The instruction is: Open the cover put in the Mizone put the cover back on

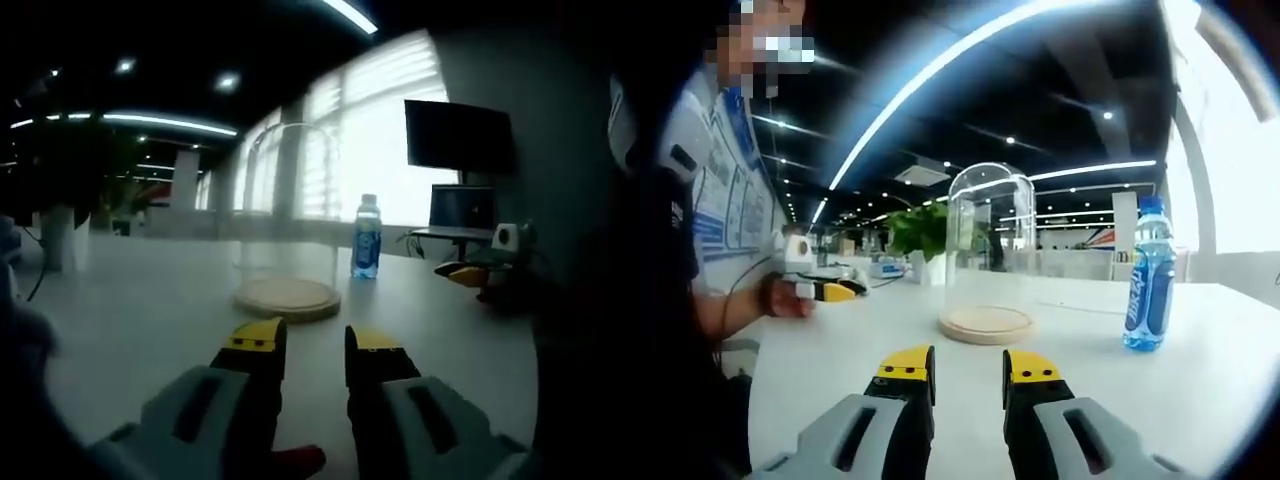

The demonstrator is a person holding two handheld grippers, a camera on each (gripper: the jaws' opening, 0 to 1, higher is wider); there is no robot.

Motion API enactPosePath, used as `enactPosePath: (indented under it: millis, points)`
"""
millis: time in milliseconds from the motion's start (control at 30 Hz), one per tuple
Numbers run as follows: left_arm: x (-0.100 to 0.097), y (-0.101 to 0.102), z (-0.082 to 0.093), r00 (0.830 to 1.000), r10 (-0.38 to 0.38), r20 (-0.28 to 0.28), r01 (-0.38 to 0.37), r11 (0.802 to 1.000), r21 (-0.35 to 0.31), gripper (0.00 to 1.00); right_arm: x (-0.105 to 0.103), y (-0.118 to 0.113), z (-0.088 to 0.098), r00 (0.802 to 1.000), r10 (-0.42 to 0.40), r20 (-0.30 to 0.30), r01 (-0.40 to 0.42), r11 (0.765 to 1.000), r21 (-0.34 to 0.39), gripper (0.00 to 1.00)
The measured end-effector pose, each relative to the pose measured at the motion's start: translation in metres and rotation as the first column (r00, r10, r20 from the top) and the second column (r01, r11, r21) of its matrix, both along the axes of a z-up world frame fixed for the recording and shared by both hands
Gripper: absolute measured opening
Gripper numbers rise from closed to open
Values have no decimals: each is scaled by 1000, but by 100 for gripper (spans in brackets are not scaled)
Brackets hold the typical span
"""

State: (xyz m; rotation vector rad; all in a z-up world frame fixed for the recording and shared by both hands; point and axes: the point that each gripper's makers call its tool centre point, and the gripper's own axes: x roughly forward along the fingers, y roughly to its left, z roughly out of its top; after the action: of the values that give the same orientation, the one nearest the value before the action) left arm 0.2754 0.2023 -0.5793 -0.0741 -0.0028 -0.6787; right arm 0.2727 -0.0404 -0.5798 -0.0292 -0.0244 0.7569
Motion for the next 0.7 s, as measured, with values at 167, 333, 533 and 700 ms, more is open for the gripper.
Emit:
enactPosePath:
  millis: [167,333,533,700]
  points:
    - [-10,-18,11,999,-33,24,33,999,-5,28,-1,0,2,1000,5,-1,-5,1000,19,22]
    - [-9,-24,6,999,-21,30,18,997,73,31,2,-1,5,1000,8,-8,-8,999,47,22]
    - [-4,-13,22,999,-5,38,4,1000,17,31,8,3,3,1000,14,-17,-14,1000,19,25]
    - [2,-3,34,999,-22,38,24,999,-39,32,9,10,7,999,28,-19,-28,1000,8,29]
